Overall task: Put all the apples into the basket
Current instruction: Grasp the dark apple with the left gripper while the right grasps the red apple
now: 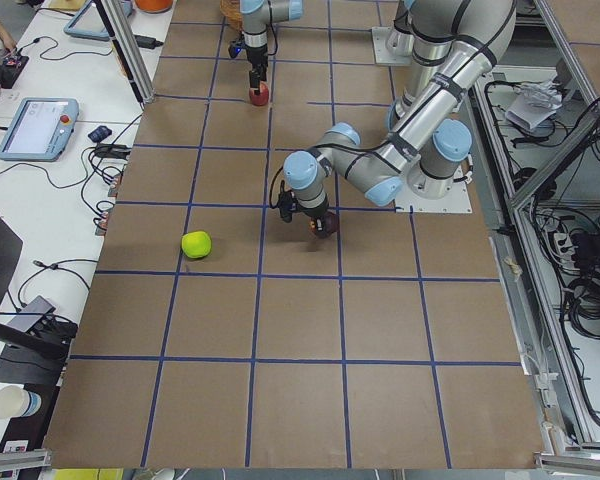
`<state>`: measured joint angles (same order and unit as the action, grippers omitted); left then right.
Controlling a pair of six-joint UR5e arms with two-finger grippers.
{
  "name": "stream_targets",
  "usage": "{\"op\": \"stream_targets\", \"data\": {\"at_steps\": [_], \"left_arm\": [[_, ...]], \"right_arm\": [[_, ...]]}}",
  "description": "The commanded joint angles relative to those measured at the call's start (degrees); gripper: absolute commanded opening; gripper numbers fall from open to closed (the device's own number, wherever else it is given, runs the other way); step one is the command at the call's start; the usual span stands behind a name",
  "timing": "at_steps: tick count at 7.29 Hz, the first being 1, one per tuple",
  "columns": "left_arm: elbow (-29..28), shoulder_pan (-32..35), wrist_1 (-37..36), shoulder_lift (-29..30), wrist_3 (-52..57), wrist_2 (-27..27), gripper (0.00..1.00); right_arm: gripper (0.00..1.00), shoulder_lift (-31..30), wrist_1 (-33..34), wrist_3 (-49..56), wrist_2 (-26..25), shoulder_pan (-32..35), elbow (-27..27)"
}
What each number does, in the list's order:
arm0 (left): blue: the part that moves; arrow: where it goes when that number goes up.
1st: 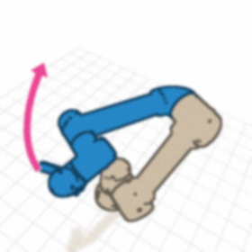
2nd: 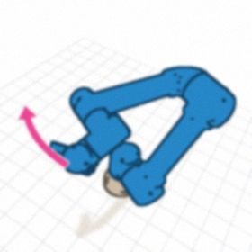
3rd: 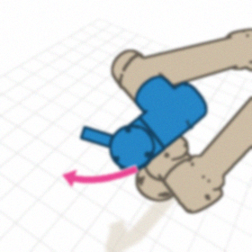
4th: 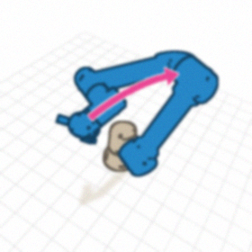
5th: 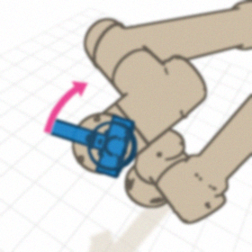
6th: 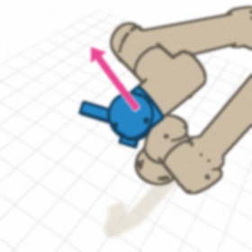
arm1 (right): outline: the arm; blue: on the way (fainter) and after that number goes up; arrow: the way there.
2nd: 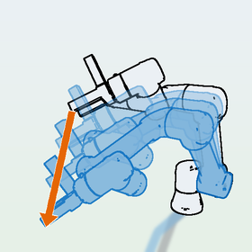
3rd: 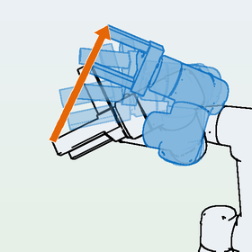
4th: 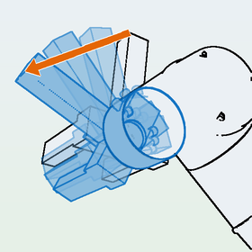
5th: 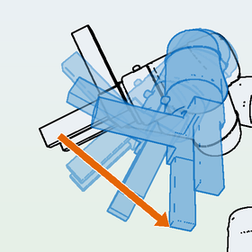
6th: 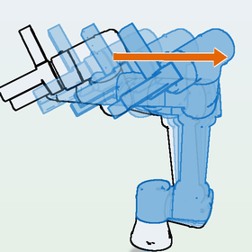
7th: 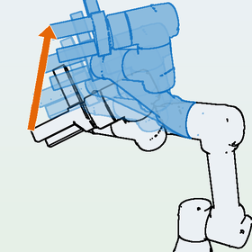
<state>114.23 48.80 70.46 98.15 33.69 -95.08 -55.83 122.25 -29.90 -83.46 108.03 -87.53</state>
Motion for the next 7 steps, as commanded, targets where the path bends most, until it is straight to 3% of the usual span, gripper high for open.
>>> {"op": "stream_targets", "data": {"at_steps": [1,2,3,4,5,6,7], "left_arm": [[-16.33,11.07,12.12,0.54,-6.05,0.52,0.20],[-18.67,17.49,11.37,2.55,-10.70,2.43,0.20],[-18.96,22.43,6.06,5.96,-17.54,8.54,0.20],[-18.96,25.78,0.00,8.96,-21.17,11.12,0.20],[-18.61,28.16,-0.76,10.64,-24.25,11.41,0.20],[-18.96,31.15,-1.46,12.92,-28.55,11.41,0.20],[-19.83,36.57,-6.08,14.51,-35.72,12.20,0.20]], "right_arm": [[0.89,0.81,2.89,0.19,-0.12,0.34,0.08],[0.11,0.89,2.73,0.19,-0.82,0.34,0.08],[0.00,0.63,2.56,0.28,-1.00,0.17,0.26],[0.00,-0.67,2.03,0.37,-1.00,-0.45,0.95],[0.00,-3.47,-1.10,0.63,-1.17,-2.11,1.92],[0.00,-7.24,-8.53,3.07,-3.26,-6.04,3.93],[0.00,-10.67,-17.74,12.23,-3.63,-12.60,6.73]]}}
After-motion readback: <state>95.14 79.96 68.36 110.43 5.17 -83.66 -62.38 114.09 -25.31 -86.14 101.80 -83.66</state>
